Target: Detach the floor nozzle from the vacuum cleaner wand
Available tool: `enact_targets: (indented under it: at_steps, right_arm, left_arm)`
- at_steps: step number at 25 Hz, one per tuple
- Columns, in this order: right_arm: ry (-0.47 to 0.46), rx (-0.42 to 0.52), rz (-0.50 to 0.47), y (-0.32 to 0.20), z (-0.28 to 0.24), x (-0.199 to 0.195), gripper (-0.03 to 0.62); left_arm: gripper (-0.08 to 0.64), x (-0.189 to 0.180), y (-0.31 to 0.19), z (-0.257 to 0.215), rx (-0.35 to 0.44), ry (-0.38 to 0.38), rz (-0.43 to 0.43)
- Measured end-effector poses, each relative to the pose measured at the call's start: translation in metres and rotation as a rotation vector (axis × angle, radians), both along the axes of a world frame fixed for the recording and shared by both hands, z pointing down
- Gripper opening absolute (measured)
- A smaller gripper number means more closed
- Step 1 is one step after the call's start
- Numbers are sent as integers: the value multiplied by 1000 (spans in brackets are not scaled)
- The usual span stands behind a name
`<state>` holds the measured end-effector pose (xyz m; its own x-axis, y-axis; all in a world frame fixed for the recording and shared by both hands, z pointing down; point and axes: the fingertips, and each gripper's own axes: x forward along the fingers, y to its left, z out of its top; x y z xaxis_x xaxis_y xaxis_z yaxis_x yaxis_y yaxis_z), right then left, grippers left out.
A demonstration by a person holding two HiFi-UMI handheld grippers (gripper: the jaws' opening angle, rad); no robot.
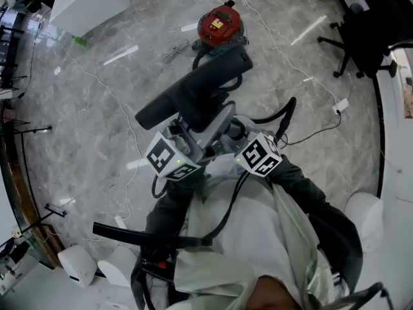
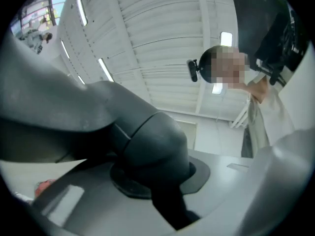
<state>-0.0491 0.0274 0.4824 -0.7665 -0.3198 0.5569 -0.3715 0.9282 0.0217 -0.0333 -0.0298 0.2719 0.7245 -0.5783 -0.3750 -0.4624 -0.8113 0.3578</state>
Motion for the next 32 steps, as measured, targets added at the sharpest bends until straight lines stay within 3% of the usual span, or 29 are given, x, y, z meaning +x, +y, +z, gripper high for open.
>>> enact_targets:
  at_steps: [5, 8, 12, 17, 20, 22, 25, 29, 32]
  right_arm:
    - [48, 94, 187, -26, 3, 13, 38]
    - [54, 101, 195, -35, 7, 14, 38]
    - [45, 11, 48, -18, 19, 9, 40]
    - [-76, -100, -245, 13, 8, 3, 40]
    - [-114, -156, -339, 24, 5, 2, 40]
    - [-109, -161, -294, 19, 9, -2, 40]
    - [-73, -126, -170, 4, 18, -9, 40]
    - [14, -10, 31, -20, 21, -6, 40]
    - [42, 56, 106, -28, 21, -4, 40]
  left_arm:
    - [75, -1, -26, 14, -135, -59, -204]
    - [77, -1, -36, 19, -156, -65, -216]
    - [77, 4, -26, 30, -134, -18, -56]
    - [75, 18, 11, 6, 100, 39, 244]
    - [75, 23, 20, 4, 144, 37, 311]
    - [74, 19, 11, 9, 105, 36, 270]
    - [74, 6, -7, 21, 25, 21, 122]
    - [74, -9, -26, 29, -77, -15, -84]
    - [74, -15, -31, 33, -116, -26, -175]
